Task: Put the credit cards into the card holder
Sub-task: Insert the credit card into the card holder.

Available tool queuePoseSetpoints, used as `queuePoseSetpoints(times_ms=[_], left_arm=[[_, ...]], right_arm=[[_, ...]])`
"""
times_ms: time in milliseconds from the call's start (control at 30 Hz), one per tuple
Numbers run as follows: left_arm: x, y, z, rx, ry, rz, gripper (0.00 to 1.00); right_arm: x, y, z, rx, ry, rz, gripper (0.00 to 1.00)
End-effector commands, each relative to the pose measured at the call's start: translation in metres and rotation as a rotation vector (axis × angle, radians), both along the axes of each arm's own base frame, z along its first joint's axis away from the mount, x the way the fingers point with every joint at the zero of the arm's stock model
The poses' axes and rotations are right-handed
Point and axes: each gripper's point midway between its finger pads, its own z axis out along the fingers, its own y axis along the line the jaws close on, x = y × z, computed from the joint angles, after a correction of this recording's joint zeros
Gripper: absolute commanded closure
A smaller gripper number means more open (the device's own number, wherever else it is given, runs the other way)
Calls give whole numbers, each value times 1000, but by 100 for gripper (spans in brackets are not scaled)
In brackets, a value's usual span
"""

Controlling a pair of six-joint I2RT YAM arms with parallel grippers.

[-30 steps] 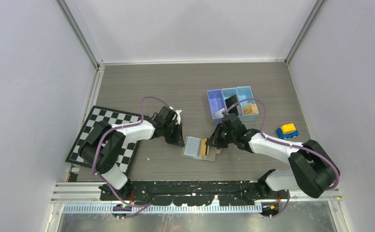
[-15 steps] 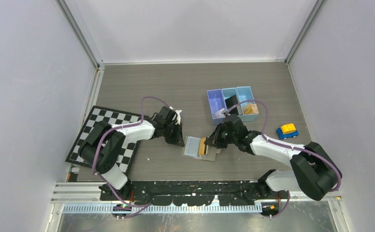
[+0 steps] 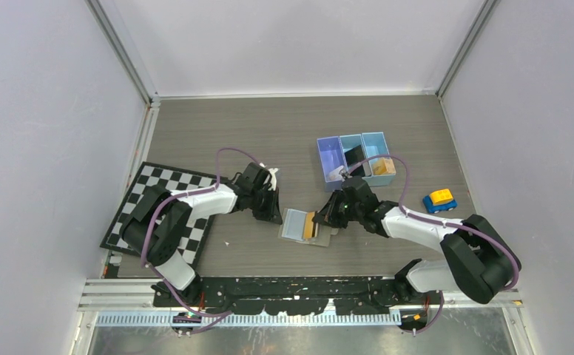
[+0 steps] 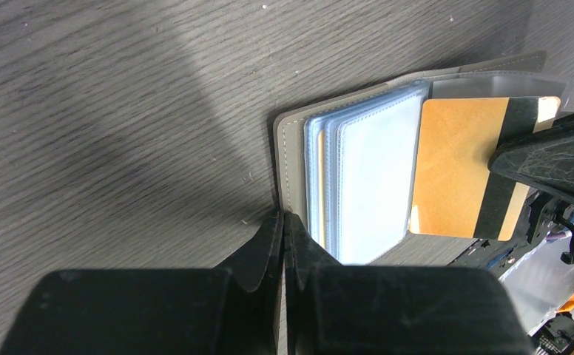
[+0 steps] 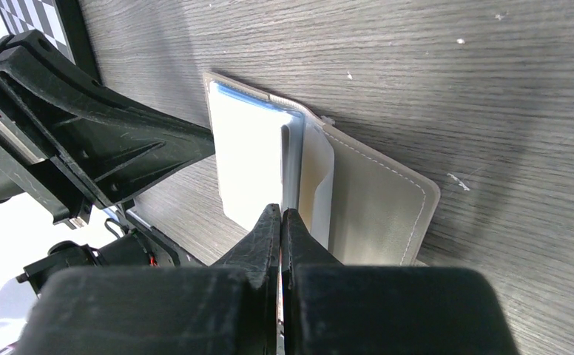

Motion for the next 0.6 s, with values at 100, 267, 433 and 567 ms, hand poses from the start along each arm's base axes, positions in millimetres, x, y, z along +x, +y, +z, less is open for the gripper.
queuePoseSetpoints(times_ms=[100, 267, 433, 567], left_arm=[[-15, 35, -36, 195, 44, -4, 97], [-16, 36, -37, 199, 48, -8, 97], [-15, 36, -37, 200, 48, -9, 97], [-15, 36, -37, 203, 49, -10, 98]], right_arm=[[4, 5, 2, 24, -22, -2, 99], [3, 8, -2, 32, -14, 12, 100], [3, 6, -10, 17, -6, 10, 100], [1, 4, -14, 5, 2, 11, 100]])
